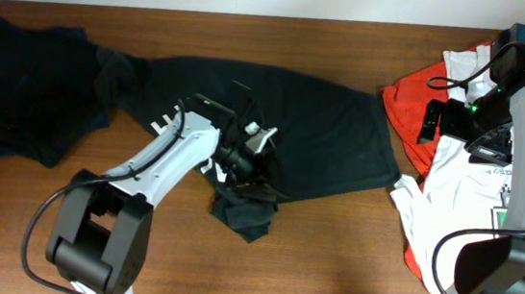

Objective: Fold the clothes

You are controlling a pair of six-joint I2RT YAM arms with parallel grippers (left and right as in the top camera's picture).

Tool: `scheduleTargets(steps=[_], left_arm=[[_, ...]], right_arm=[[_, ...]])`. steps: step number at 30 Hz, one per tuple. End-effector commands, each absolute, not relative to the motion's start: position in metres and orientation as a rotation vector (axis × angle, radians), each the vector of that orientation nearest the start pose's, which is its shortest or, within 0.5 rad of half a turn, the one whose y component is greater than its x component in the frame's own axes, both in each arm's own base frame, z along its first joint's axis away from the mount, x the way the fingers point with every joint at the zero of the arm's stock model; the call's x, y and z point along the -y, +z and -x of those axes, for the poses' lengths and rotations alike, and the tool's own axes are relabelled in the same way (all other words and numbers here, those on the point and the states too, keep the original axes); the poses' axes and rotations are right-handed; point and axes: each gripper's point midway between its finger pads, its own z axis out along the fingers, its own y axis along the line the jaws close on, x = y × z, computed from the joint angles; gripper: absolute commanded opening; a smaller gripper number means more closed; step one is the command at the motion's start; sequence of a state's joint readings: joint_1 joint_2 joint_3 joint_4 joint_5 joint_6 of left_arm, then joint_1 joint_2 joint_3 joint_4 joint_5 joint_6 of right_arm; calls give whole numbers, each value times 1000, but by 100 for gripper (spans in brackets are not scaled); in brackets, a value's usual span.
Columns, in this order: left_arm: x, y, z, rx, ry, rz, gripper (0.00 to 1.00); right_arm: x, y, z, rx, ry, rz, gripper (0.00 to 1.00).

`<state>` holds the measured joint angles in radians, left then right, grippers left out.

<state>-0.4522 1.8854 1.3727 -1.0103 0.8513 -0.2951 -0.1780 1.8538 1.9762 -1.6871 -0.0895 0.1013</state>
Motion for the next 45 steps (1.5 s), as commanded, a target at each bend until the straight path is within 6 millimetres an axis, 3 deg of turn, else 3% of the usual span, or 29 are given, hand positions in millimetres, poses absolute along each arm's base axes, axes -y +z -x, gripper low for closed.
scheduleTargets(steps=[1, 4, 9, 15, 21, 22, 25, 30, 33, 35, 36, 38, 41, 43, 45], left_arm=[[277, 116, -255, -3101, -1344, -327, 57], [266, 104, -256, -3153, -1196, -309, 59], [223, 78, -249, -3309, -730, -271, 59], [216, 67, -262, -3245, -502, -350, 59], [245, 67, -243, -3219, -503, -515, 59], [248, 67, -239, -3222, -500, -536, 56], [250, 68, -226, -3259, -507, -563, 33], [245, 72, -208, -3342, -521, -554, 31], [253, 75, -202, -3346, -590, -572, 26], [255, 75, -201, -3345, -595, -583, 28], [256, 76, -202, -3339, -598, -584, 37], [259, 78, -207, -3318, -606, -586, 42], [263, 85, -225, -3241, -559, -597, 47], [256, 86, -241, -3188, -439, -596, 50], [256, 85, -242, -3183, -428, -597, 52]], right_arm=[[47, 216, -327, -3086, 108, -435, 99], [47, 216, -327, -3086, 108, -435, 99], [47, 216, -327, -3084, 108, -435, 99], [46, 216, -327, -3085, 109, -440, 98], [46, 216, -326, -3087, 109, -441, 99], [46, 216, -326, -3087, 109, -441, 98], [47, 216, -327, -3086, 108, -440, 99], [47, 216, -327, -3084, 108, -440, 99], [47, 216, -327, -3085, 108, -440, 99], [47, 216, -327, -3085, 108, -440, 99], [47, 216, -327, -3085, 108, -440, 99], [47, 216, -327, -3084, 108, -440, 99], [46, 216, -327, -3085, 108, -440, 99], [46, 216, -326, -3088, 109, -441, 99], [46, 216, -326, -3088, 109, -441, 99]])
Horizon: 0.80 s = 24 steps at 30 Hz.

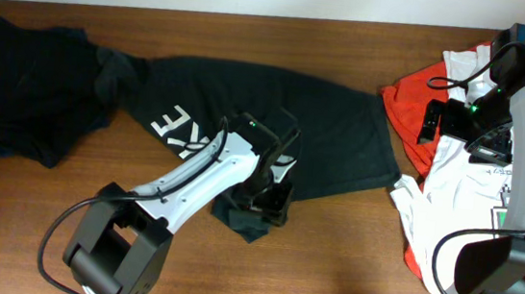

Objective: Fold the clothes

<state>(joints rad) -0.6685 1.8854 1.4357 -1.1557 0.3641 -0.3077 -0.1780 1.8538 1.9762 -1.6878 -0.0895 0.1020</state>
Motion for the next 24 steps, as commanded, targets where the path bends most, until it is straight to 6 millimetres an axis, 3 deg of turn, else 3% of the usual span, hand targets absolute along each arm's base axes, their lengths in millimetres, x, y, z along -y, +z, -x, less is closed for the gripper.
scheduleTargets(steps=[1, 11, 21, 23, 24], left_arm=[[256, 85, -242, -3185, -426, -598, 52], [275, 65, -216, -3210, -362, -755, 53], [237, 55, -228, -3210, 36, -641, 52], [240, 55, -230, -3203, 16, -635, 52], [242, 54, -230, -3203, 1, -635, 47]], right_arm=[[46, 216, -326, -3088, 109, -441, 99], [46, 216, -326, -3089, 109, -442, 98], [46, 216, -326, -3088, 109, -441, 99], [46, 216, -326, -3089, 109, -441, 99], [46, 216, -326, -3089, 109, -442, 98]])
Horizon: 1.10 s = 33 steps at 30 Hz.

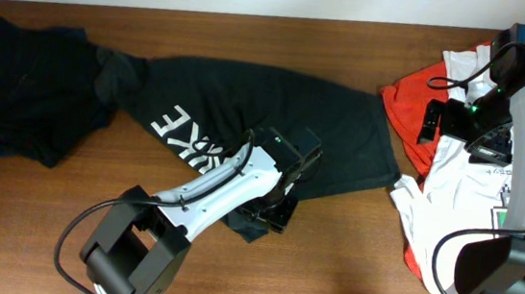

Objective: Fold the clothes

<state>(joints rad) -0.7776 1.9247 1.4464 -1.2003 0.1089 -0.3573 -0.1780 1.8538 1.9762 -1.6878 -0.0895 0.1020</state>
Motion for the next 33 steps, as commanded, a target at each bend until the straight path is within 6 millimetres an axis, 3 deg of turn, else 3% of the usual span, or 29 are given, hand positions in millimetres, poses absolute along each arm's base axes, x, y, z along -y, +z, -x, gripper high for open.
scheduleTargets(steps=[1, 4, 7, 9, 14, 18, 21, 24, 27, 33], left_arm=[[243, 54, -230, -3203, -7, -634, 35], [245, 54, -231, -3201, -23, -634, 0], [239, 56, -238, -3207, -26, -590, 0], [224, 64, -248, -3227, -26, -507, 0], [151, 113, -298, -3148, -48, -171, 0], [88, 151, -315, -3046, -91, 127, 0], [41, 170, -309, -3009, -86, 343, 0], [10, 175, -291, -3040, -63, 500, 0], [-9, 175, -278, -3073, -49, 592, 0], [-40, 174, -274, -3052, -1, 704, 0]], right_arm=[[46, 216, -326, -3090, 110, -441, 99], [46, 216, -325, -3092, 110, -442, 99], [45, 216, -325, -3092, 115, -440, 98], [45, 215, -325, -3093, 121, -441, 99], [32, 192, -325, -3127, 231, -443, 99], [22, 152, -320, -3189, 258, -426, 99], [14, 117, -313, -3226, 284, -414, 99], [5, 89, -307, -3238, 356, -418, 99], [-2, 65, -296, -3256, 401, -425, 99], [-15, 30, -279, -3259, 506, -448, 99]])
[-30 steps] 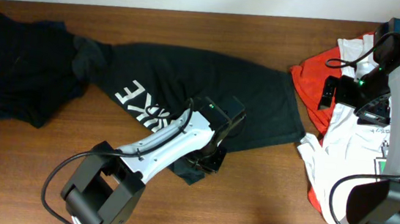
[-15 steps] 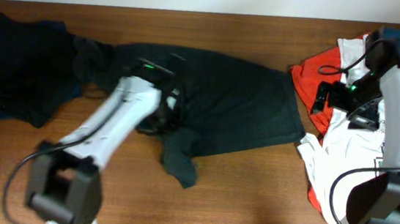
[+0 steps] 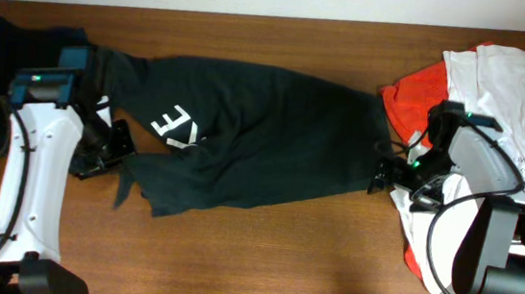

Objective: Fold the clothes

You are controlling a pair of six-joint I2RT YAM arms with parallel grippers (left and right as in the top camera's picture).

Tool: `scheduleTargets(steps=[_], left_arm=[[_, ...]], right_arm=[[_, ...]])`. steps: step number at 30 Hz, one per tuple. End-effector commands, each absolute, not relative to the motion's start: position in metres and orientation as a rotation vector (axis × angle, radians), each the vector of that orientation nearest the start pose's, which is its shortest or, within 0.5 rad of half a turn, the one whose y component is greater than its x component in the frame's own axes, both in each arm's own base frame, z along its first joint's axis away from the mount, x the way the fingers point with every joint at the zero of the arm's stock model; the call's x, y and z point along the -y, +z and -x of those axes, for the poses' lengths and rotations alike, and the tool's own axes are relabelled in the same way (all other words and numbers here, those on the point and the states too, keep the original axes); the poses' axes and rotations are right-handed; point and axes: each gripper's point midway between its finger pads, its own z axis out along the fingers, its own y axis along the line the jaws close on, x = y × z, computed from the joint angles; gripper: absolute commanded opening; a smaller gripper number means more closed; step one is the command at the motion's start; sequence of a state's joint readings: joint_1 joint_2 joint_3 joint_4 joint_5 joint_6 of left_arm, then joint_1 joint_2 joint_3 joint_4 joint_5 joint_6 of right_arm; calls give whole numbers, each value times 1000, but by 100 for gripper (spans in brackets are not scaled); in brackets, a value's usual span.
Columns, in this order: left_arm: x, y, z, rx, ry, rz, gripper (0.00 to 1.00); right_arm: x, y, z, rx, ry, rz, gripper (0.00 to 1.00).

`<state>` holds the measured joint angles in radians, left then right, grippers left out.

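Observation:
A dark T-shirt (image 3: pixel 263 137) with white letters (image 3: pixel 173 124) lies spread across the middle of the table. My left gripper (image 3: pixel 108 147) sits low at the shirt's left end, beside the sleeve. Its fingers are dark against the cloth, so their state does not show. My right gripper (image 3: pixel 383 176) is down at the shirt's right lower corner, touching or just over the hem. Whether it holds the cloth cannot be made out.
A pile of dark clothes (image 3: pixel 10 65) lies at the far left, behind the left arm. A heap of white clothes (image 3: pixel 515 80) and a red garment (image 3: pixel 410 98) fill the right end. The wall runs along the table's back edge.
The left arm has left the shirt's middle and now stands at its left end. The right arm has come down from over the white heap to the shirt's right corner. The bunched lump under the shirt is gone.
The left gripper was first on the shirt's middle, above a bunched flap at the front edge. At the two later moments it was further right on that flap, with the white letters uncovered. Now the shirt lies flatter, with one arm at each end.

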<state>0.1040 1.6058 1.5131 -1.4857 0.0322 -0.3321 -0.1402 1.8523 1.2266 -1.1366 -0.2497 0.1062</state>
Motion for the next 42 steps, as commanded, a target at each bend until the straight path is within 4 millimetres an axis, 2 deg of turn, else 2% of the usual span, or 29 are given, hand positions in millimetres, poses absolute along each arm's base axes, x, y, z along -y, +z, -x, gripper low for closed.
scheduleTargets(steps=[1, 2, 3, 4, 5, 6, 8, 12, 15, 18, 20, 21, 22, 24, 26, 28, 33, 35, 39, 40, 41, 42], left_arm=[[-45, 174, -273, -3047, 11, 723, 0], [-49, 174, -273, -3040, 10, 745, 0], [-52, 174, -272, -3034, 11, 765, 0], [-55, 174, -272, -3028, 10, 781, 0], [-56, 174, -273, -3022, 5, 787, 0], [-56, 174, -274, -3019, 5, 786, 0], [-57, 175, -276, -3012, 4, 784, 0], [-57, 175, -277, -3007, 3, 781, 0], [-57, 175, -277, -3007, 3, 782, 0], [-56, 175, -277, -3007, 1, 782, 0], [-55, 174, -277, -3008, -14, 782, 0], [-55, 175, -278, -3007, -15, 782, 0], [-55, 175, -277, -3007, -15, 782, 0], [-55, 175, -278, -3004, -15, 781, 0], [-54, 175, -279, -3000, -22, 780, 0], [-54, 175, -280, -2998, -27, 779, 0], [-54, 175, -281, -2994, -26, 778, 0], [-54, 175, -282, -2990, -27, 776, 0], [-54, 175, -282, -2991, -27, 777, 0], [-54, 175, -282, -2990, -27, 777, 0], [-54, 175, -282, -2990, -27, 777, 0], [-54, 175, -282, -2989, -27, 777, 0]], right_arm=[[-16, 26, -279, -3252, 507, -445, 99], [-15, 22, -280, -3243, 503, -441, 93], [-15, 18, -283, -3225, 500, -435, 78], [-14, 14, -288, -3200, 495, -424, 60], [-13, 11, -295, -3163, 488, -411, 29], [-12, 10, -301, -3139, 481, -401, 21], [-3, 7, -311, -3108, 407, -387, 20], [41, 2, -317, -3082, 66, -414, 19], [97, 3, -313, -2994, -162, -717, 20], [136, 5, -311, -2902, -172, -894, 22], [164, 13, -307, -2803, -112, -1119, 22], [161, 20, -317, -2778, 34, -1112, 22], [146, 33, -336, -2765, 269, -970, 20], [113, 64, -364, -2710, 576, -684, 17], [83, 92, -383, -2675, 696, -400, 17], [62, 106, -402, -2658, 646, -191, 19], [68, 92, -436, -2682, 188, -101, 20], [68, 84, -444, -2685, 119, -82, 20], [68, 46, -460, -2701, 115, -74, 20], [68, 36, -462, -2707, 121, -73, 15], [66, 25, -466, -2708, 144, -69, 4], [63, 16, -468, -2709, 173, -65, 4]])
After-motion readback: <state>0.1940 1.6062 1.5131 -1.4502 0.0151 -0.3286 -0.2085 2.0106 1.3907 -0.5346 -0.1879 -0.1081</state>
